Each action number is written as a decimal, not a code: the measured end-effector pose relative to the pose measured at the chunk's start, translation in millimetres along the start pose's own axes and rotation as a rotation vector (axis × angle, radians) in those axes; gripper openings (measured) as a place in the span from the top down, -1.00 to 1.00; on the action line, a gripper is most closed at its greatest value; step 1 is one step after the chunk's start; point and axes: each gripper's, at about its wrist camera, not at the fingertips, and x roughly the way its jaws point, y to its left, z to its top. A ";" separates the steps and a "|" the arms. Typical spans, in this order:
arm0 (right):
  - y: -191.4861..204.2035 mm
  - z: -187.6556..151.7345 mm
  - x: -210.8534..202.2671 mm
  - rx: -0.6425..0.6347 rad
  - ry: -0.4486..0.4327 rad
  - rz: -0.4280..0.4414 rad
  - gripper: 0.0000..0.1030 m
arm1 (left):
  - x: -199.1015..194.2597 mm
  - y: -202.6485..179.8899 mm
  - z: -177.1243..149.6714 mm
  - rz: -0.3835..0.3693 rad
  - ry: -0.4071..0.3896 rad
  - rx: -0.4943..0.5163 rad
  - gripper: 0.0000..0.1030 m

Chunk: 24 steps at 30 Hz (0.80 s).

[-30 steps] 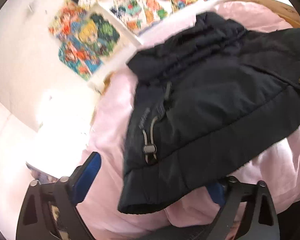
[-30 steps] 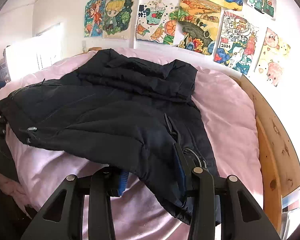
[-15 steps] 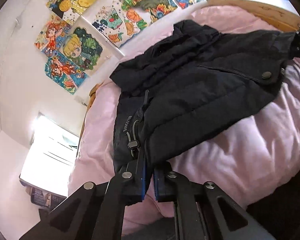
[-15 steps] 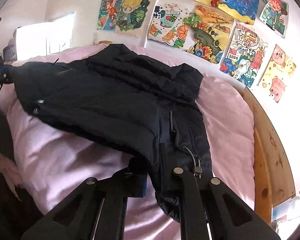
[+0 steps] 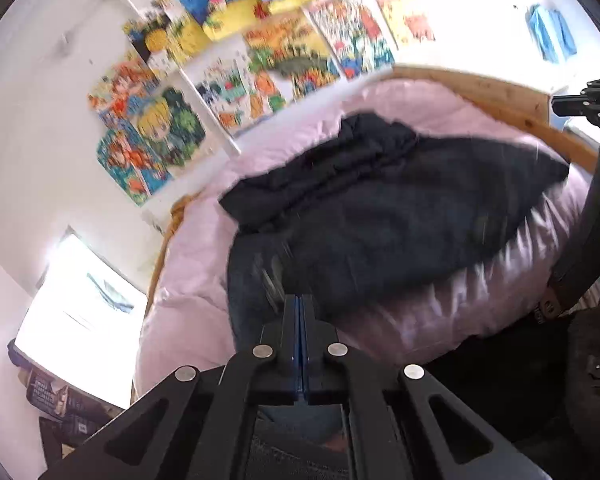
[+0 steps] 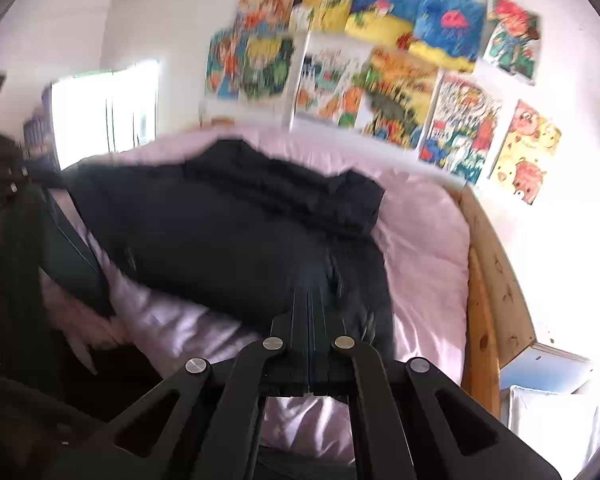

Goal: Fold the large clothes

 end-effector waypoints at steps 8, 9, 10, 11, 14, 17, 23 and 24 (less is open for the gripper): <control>11.5 -5.2 25.4 -0.064 0.122 0.067 0.97 | 35.2 -14.6 -0.3 -0.080 0.107 -0.014 0.96; 19.7 -7.7 36.5 -0.108 0.183 0.102 0.93 | 46.6 -22.1 -4.1 -0.111 0.148 0.017 0.96; 28.3 -10.9 47.2 -0.154 0.238 0.126 0.86 | 51.7 -29.1 -6.4 -0.131 0.174 0.034 0.96; 35.9 -13.1 54.1 -0.190 0.278 0.145 0.52 | 56.3 -38.3 -9.8 -0.151 0.201 0.048 0.90; 62.6 -31.3 83.9 -0.360 0.437 0.218 -0.44 | 73.2 -60.2 -20.0 -0.207 0.276 0.104 0.12; 86.9 -51.6 109.8 -0.511 0.589 0.221 -0.44 | 80.1 -72.7 -30.3 -0.212 0.286 0.154 -0.52; 108.4 -69.3 149.5 -0.703 0.643 0.011 -0.44 | 89.5 -88.3 -41.7 -0.178 0.315 0.246 -0.53; 109.7 -69.6 155.0 -0.714 0.636 -0.023 -0.44 | 91.5 -87.9 -42.2 -0.181 0.322 0.241 -0.53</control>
